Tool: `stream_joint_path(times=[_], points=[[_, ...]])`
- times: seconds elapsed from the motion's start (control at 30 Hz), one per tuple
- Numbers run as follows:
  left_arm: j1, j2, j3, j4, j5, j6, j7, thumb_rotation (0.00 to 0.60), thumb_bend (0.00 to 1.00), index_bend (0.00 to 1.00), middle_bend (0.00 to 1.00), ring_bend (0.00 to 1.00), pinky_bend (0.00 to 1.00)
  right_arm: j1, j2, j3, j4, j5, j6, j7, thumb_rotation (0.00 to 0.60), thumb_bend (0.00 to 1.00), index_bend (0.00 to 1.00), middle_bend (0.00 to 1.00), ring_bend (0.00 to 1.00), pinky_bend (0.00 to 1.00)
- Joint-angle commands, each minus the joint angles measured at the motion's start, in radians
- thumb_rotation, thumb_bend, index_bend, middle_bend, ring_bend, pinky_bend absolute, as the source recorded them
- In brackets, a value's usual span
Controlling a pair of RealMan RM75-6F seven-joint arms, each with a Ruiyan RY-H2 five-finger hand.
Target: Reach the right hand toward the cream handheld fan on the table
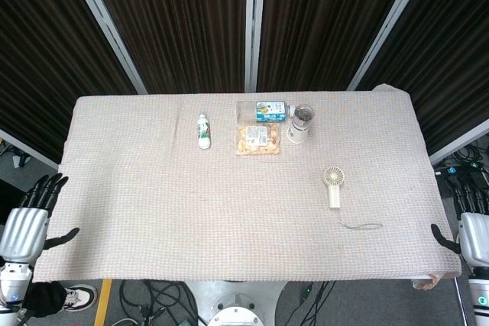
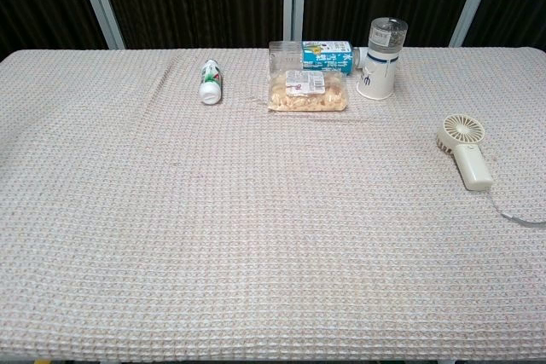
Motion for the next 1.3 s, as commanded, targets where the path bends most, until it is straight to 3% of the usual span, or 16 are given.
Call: stream_joint_path(times=[0.03,0.1,0.17,0.27,0.33,0.4,0.47,0.5,0.57,0.9,0.97,1.03,1.3], points=[[0.001,-0.001,0.0,-0.001,0.004,0.005,0.004,0.6,0.05,0.06,0.04,0.0,0.18,0.009,-0.003,0.001,0.002,0.001,-0.013,-0.001,0.6,0.52,0.0,0.0,0.0,0.0],[0.001,-0.001,0.0,0.0,0.003,0.003,0.006,0.6,0.05,0.06,0.04,0.0,0.18,0.015,-0.009,0.002,0.003,-0.002,-0.018,-0.005,0.6,0.83,0.0,0.0,0.0,0.0],[-0.001,-0.001,0.001,-0.001,0.002,-0.003,0.005,0.6,0.05,0.06,0.04,0.0,0.18,0.022,-0.022,0.005,0.005,-0.004,-0.019,-0.01,0.6,0.99,0.0,0.0,0.0,0.0],[-0.003,0.0,0.003,-0.002,0.005,-0.004,0.008,0.6,0.05,0.06,0.04,0.0,0.18,0.033,-0.036,0.011,0.001,0.0,-0.027,-0.022,0.6,1.0,0.0,0.06,0.01,0.03],[-0.001,0.001,0.003,0.0,0.005,-0.002,0.007,0.6,0.05,0.06,0.04,0.0,0.18,0.042,-0.044,0.016,-0.001,0.009,-0.037,-0.037,0.6,1.0,0.0,0.19,0.1,0.17],[0.0,0.001,0.003,0.003,0.0,-0.002,0.001,0.6,0.05,0.06,0.04,0.0,0.18,0.052,-0.047,0.019,-0.009,0.02,-0.055,-0.052,0.6,1.0,0.0,0.48,0.38,0.44],[0.002,0.0,0.004,0.008,-0.001,-0.002,-0.005,0.6,0.05,0.06,0.04,0.0,0.18,0.066,-0.043,0.017,-0.026,0.03,-0.089,-0.064,0.6,1.0,0.0,0.73,0.58,0.59],[0.003,0.0,0.005,0.011,-0.001,-0.002,-0.008,0.6,0.05,0.06,0.04,0.0,0.18,0.073,-0.041,0.016,-0.033,0.034,-0.101,-0.073,0.6,1.0,0.0,0.83,0.66,0.64],[0.003,-0.002,0.007,0.015,0.0,-0.003,-0.014,0.6,0.05,0.06,0.04,0.0,0.18,0.087,-0.041,0.016,-0.044,0.041,-0.122,-0.1,0.6,1.0,0.0,0.91,0.73,0.68],[-0.001,0.0,0.008,0.021,0.002,-0.009,-0.018,0.6,0.05,0.06,0.04,0.0,0.18,0.167,-0.08,0.024,-0.066,0.102,-0.254,-0.165,0.6,1.0,0.0,0.94,0.79,0.7],[0.0,-0.001,0.009,0.022,-0.001,-0.011,-0.018,0.6,0.05,0.06,0.04,0.0,0.18,0.188,-0.094,0.023,-0.07,0.115,-0.289,-0.172,0.6,1.0,0.04,0.94,0.81,0.72],[0.0,-0.002,0.009,0.026,-0.003,-0.013,-0.02,0.6,0.05,0.06,0.04,0.0,0.18,0.205,-0.114,0.026,-0.065,0.123,-0.308,-0.179,0.6,1.0,0.08,0.94,0.82,0.72],[0.001,-0.004,0.011,0.041,-0.011,-0.019,-0.032,0.6,0.05,0.06,0.04,0.0,0.18,0.277,-0.183,0.037,-0.042,0.207,-0.402,-0.247,0.6,1.0,0.08,0.95,0.82,0.72]])
